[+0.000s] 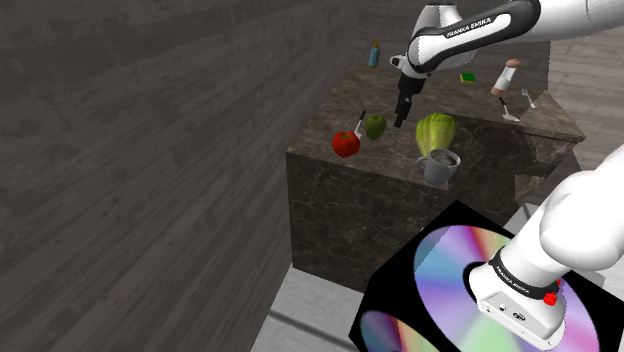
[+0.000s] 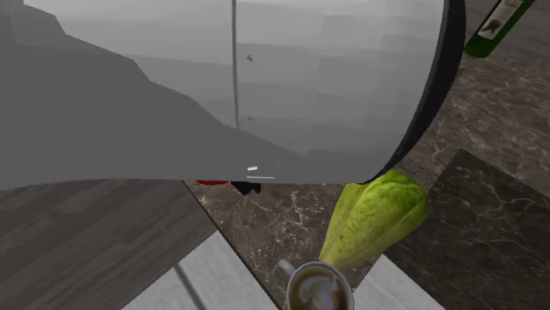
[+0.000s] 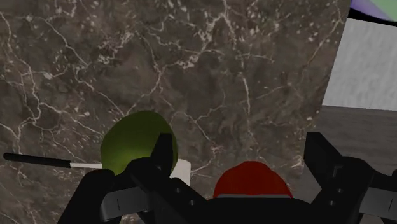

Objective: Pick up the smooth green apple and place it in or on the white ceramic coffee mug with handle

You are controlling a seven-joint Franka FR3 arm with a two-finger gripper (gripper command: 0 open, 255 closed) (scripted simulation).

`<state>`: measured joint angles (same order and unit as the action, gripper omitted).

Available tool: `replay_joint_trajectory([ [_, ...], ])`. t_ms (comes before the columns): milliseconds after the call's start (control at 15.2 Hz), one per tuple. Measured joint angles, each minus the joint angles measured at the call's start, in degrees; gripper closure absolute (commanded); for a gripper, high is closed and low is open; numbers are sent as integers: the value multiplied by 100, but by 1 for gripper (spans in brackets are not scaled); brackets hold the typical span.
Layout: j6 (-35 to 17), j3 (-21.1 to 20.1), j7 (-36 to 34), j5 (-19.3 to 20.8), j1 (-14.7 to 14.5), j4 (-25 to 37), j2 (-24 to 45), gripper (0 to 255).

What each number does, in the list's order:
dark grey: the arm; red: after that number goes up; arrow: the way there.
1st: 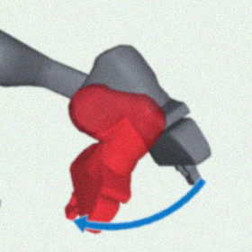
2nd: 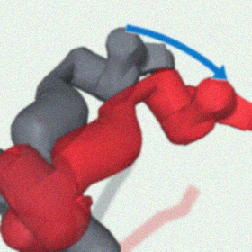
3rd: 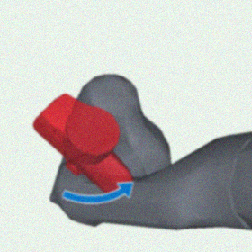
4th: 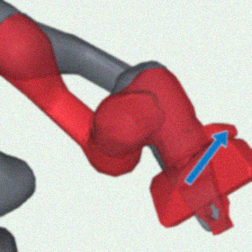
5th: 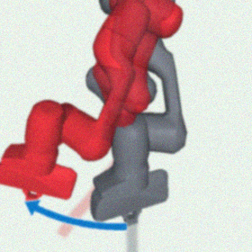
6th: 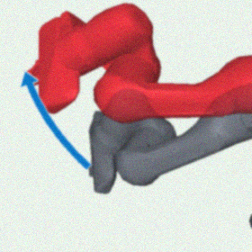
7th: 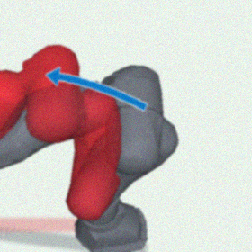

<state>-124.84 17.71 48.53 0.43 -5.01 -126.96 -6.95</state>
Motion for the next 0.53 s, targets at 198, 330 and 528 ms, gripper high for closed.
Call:
replay_joint_trajectory([
  [198, -280, 68, 621, -254, -26, 528, 727, 0],
  [330, -386, 52, 984, -411, -26, 887, 1144, 0],
  [528, -498, -7, 1546, -666, 48, 1541, 1832, 0],
])
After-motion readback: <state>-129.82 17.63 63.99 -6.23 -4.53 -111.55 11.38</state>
